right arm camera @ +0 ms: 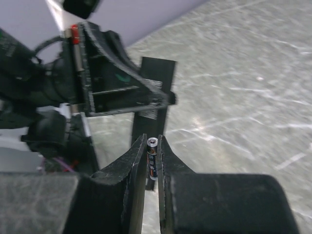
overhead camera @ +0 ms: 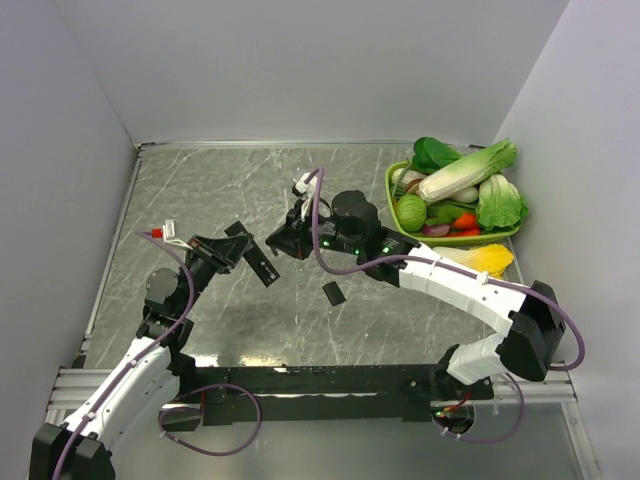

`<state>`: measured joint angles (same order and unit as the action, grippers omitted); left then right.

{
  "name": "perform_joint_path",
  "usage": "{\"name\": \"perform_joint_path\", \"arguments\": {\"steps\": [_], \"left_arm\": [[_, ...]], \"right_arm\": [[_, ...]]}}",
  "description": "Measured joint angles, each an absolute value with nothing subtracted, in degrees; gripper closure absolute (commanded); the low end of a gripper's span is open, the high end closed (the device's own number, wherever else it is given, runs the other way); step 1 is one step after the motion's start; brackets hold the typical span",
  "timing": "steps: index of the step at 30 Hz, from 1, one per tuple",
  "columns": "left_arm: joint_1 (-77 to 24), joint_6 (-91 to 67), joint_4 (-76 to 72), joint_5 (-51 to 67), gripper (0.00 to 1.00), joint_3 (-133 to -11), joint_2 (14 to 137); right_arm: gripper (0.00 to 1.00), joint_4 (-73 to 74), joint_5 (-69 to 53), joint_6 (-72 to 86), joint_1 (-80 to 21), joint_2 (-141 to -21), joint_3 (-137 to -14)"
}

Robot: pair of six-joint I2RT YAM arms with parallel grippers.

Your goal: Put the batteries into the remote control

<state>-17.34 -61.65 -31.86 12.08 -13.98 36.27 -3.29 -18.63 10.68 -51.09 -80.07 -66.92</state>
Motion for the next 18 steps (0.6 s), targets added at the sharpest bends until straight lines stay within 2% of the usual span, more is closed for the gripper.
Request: {"name": "perform_joint_path", "arguments": {"steps": [18], "left_arm": [[-17.43, -66.89, -39.22, 13.23, 0.99, -13.1, 36.25]], "right_arm": [[1.0, -7.94, -20.67, 14.11, -54.39, -80.14, -64.75]]}}
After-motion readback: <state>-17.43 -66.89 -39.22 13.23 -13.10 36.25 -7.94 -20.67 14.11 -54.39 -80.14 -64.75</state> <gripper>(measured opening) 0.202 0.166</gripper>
